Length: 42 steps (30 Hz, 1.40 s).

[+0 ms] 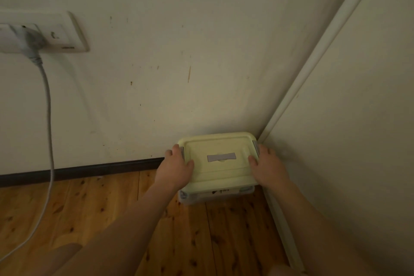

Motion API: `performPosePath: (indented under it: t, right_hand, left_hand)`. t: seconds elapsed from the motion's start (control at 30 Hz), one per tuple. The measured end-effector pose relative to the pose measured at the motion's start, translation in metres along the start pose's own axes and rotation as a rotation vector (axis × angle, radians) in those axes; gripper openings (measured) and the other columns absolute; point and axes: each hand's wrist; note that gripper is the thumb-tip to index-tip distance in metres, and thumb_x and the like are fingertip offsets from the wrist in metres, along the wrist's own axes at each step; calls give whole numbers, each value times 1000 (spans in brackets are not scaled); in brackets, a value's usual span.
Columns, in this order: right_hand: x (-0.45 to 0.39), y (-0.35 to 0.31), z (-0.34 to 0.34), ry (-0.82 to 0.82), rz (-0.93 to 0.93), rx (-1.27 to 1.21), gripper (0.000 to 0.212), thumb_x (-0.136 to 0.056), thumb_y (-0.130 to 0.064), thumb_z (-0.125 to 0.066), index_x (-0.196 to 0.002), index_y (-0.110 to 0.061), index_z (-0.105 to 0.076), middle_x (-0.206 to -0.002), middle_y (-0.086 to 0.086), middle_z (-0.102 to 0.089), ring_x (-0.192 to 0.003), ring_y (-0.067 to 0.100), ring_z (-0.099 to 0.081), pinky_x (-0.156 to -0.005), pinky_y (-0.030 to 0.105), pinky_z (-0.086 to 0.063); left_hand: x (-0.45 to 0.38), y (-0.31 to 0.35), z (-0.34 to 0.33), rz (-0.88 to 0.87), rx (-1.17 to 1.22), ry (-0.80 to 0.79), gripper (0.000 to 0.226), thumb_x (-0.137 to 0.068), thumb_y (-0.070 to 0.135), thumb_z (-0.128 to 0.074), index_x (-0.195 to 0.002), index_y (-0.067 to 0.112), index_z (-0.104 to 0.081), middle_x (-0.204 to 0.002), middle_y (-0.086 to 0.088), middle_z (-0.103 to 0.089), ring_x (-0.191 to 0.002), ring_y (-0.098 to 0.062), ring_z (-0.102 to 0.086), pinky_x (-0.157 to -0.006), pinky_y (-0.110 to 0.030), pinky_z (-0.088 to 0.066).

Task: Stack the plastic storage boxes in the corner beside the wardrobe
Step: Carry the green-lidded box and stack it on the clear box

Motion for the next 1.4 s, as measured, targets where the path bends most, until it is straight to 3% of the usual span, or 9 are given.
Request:
performPosePath:
  t: [0.3, 0.47, 0.7, 1.17, 1.4]
  right_hand:
    - [7, -25, 52, 133, 38, 24, 47, -99, -41, -42, -129, -6, -48, -121, 18, -53, -108, 36, -53, -84, 40, -46]
    - [33, -50, 104, 119, 22, 23, 51, -99, -40, -43, -137, -7, -45, -126, 17, -51, -112, 35, -52, -86, 40, -46]
    - [80, -100, 218, 131, 41, -3, 56, -100, -40, -40, -147, -9, -34, -136, 16, -47, -120, 33, -49, -94, 42, -45]
    - [205, -196, 480, 217, 77, -61, 56, -101, -43, -40, -147, -12, -35, -140, 13, -46, -122, 30, -50, -96, 39, -44]
    - [265, -234, 562, 296, 102, -178, 57, -100, -45, -42, -147, -13, -36, -140, 12, -47, -124, 28, -50, -100, 40, -44]
  left_hand:
    - [2, 25, 47, -81, 69, 80, 65, -98, 41, -47, -151, 14, -21, -145, -11, -38, -117, -29, -54, -87, -38, -47]
    - [24, 49, 94, -104, 168, 81, 70, -97, 44, -49, -153, 19, -15, -148, -11, -38, -119, -27, -55, -95, -41, -49]
    - [73, 98, 198, -106, 193, 121, 69, -97, 45, -48, -153, 20, -17, -150, -9, -38, -123, -25, -54, -96, -42, -50]
    - [205, 233, 430, -191, 187, 153, 61, -97, 44, -49, -149, 22, -27, -143, -5, -45, -117, -20, -56, -95, -37, -50]
    - [253, 274, 520, -265, 223, 205, 55, -96, 46, -52, -142, 21, -39, -130, -2, -54, -110, -15, -57, -90, -33, -50]
Point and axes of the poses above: each hand's wrist, its own x-axis away from the middle knuckle, its own z-axis out of the back of the hand, y = z × x
